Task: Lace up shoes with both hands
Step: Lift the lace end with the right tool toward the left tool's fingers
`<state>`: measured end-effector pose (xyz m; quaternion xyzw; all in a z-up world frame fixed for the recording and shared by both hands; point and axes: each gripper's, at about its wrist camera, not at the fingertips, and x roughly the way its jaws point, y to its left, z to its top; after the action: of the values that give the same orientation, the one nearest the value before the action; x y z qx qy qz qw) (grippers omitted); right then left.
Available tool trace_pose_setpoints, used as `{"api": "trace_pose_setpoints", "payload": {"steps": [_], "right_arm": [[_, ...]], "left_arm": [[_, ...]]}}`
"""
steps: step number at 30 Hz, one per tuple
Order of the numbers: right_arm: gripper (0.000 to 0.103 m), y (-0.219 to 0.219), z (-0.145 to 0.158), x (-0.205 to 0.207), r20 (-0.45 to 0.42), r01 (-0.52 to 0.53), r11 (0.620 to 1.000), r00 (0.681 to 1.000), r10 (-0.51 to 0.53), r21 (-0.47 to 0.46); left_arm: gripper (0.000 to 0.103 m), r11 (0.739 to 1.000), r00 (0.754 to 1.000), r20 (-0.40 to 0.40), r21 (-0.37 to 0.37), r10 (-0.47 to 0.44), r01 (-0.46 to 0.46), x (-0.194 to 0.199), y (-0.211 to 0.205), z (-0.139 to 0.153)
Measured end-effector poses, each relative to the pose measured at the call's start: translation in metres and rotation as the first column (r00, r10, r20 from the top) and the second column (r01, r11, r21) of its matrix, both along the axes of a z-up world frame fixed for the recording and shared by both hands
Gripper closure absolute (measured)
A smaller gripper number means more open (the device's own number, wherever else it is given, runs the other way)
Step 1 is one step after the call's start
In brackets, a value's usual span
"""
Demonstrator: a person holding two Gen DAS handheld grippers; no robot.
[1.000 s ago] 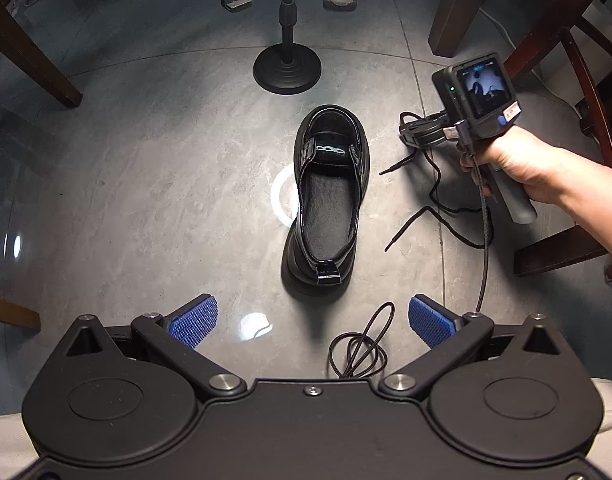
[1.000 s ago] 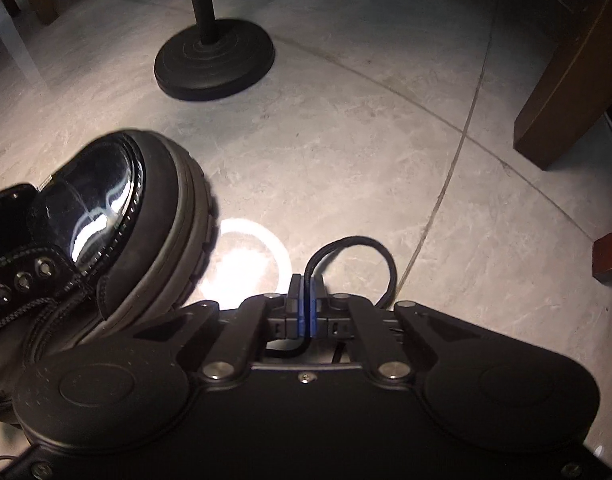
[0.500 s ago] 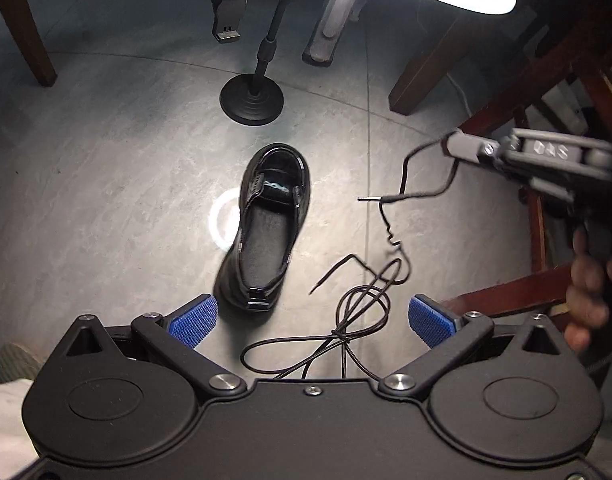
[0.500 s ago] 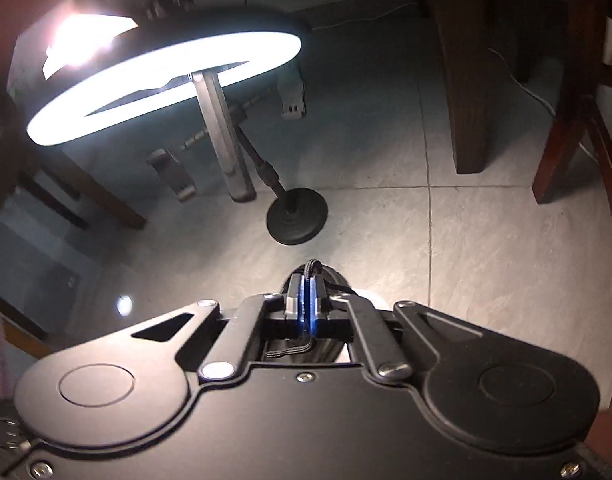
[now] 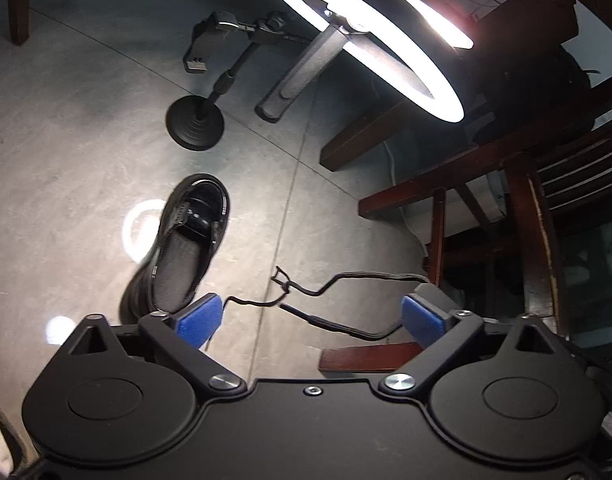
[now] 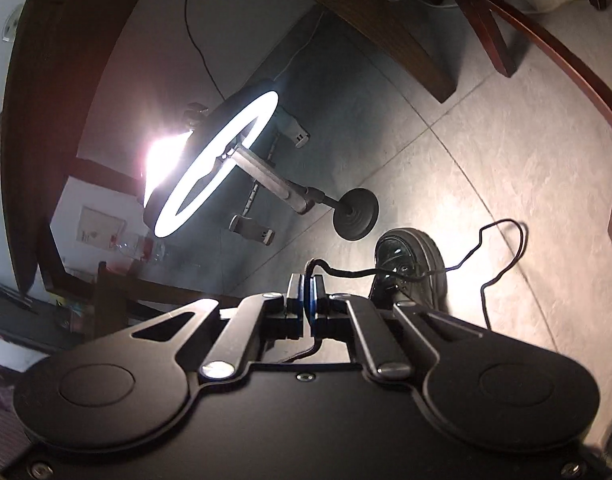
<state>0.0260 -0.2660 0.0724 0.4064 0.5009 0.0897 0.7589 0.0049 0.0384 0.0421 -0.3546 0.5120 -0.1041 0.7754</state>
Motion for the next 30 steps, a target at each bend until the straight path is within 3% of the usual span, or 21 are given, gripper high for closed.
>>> {"api": "trace_pose_setpoints", "payload": {"steps": [5, 9, 12, 14, 17, 20, 23, 30], "right_arm": [[0.100, 0.004, -0.001, -0.006, -0.018, 0.043, 0.997, 0.999, -0.042, 0.056], [0.100, 0.000, 0.005, -0.008, -0.005, 0.110, 0.990, 0.994, -0.110, 0.087], [0.100, -0.006, 0.010, -0.007, 0.030, 0.134, 0.989, 0.990, -0.136, 0.063], [0.100, -0.008, 0.015, -0.003, 0.048, 0.130, 0.991, 0.990, -0.132, 0.037], [0.100, 0.000, 0.024, 0.003, 0.067, 0.046, 0.997, 0.997, -0.042, -0.055], [0.100, 0.013, 0.033, 0.001, 0.103, -0.024, 0.991, 0.994, 0.038, -0.133], [0.100, 0.021, 0.038, 0.000, 0.114, -0.062, 0.989, 0.990, 0.078, -0.131], [0.100, 0.030, 0.052, -0.002, 0.143, -0.108, 0.984, 0.981, 0.128, -0.138]], "left_arm": [[0.033, 1.000, 1.000, 0.026, -0.024, -0.005, 0.005, -0.002, -0.004, 0.002], [0.035, 0.999, 0.999, 0.032, -0.032, -0.013, 0.014, -0.004, -0.006, 0.003], [0.032, 1.000, 0.999, 0.034, 0.012, -0.020, 0.020, -0.007, -0.009, 0.005], [0.025, 0.992, 0.998, 0.048, 0.114, -0.051, 0.046, -0.007, -0.016, 0.010], [0.023, 0.940, 0.984, 0.099, 0.325, -0.146, 0.107, -0.007, -0.035, 0.016], [0.022, 0.873, 0.961, 0.142, 0.466, -0.237, 0.146, -0.010, -0.051, 0.019], [0.022, 0.831, 0.935, 0.164, 0.523, -0.314, 0.188, -0.013, -0.061, 0.019], [0.023, 0.774, 0.899, 0.204, 0.602, -0.387, 0.197, -0.020, -0.072, 0.021]]}}
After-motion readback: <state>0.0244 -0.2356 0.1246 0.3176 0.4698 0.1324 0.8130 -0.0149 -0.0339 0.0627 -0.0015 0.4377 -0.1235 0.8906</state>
